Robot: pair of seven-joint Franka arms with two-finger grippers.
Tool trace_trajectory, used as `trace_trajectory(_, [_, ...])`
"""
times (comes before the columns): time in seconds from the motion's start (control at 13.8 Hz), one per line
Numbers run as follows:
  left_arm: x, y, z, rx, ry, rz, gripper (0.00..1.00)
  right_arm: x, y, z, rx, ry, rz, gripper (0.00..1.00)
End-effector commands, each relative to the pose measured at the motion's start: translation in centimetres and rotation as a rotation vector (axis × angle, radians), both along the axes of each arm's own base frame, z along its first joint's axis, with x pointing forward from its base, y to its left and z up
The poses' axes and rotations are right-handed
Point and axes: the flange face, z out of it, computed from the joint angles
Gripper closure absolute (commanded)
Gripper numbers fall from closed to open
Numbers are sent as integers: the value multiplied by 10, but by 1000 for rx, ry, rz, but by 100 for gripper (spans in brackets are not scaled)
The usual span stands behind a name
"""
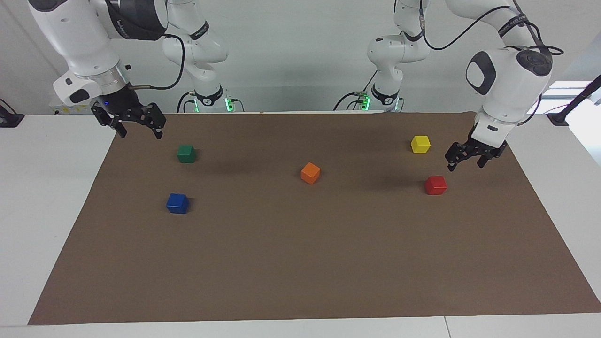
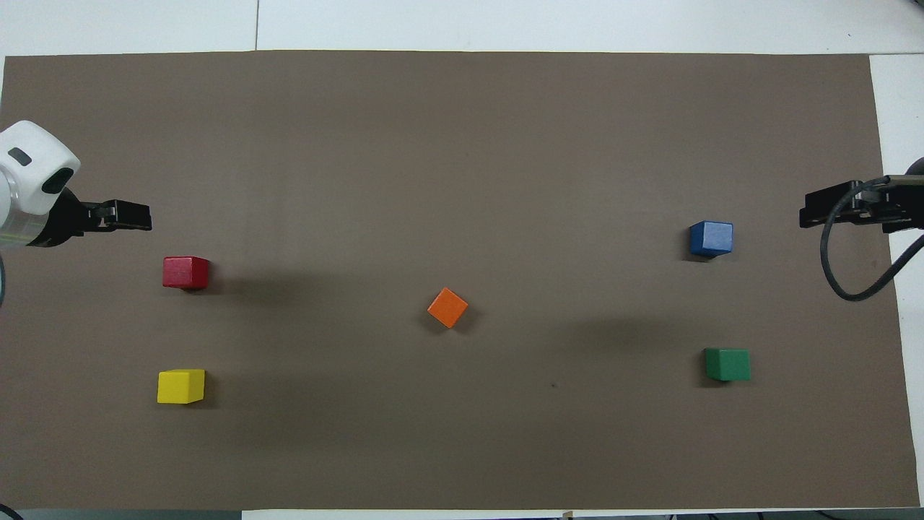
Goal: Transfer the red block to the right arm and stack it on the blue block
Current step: 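Close the left gripper on the red block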
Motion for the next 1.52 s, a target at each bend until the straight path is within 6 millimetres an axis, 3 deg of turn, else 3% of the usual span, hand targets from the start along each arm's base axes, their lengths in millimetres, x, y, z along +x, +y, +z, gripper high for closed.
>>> trace_trajectory(0.0, [-16,7,-27,9,-70,-40,0,-7,1,-3,9,15,21,0])
trace_trajectory(0.51, [-18,7,-89,-13,90,56,0,-8,4,-8,22,19,31,0])
trace_trajectory(0.79, [-16,-1,-96,-40,111,83,0,-15,16,-16,114,33,38,0])
trace_trajectory(1.08, [-14,1,-119,-40,152,84,0,-14,25,-18,252,28,51,0])
trace_trajectory(1.37, [-13,-2,-135,-40,169,83,0,-9,33,-43,415,41,26,0])
trace_trajectory(1.44, [-12,-2,-141,-40,178,81,0,-10,26,-51,470,42,34,0])
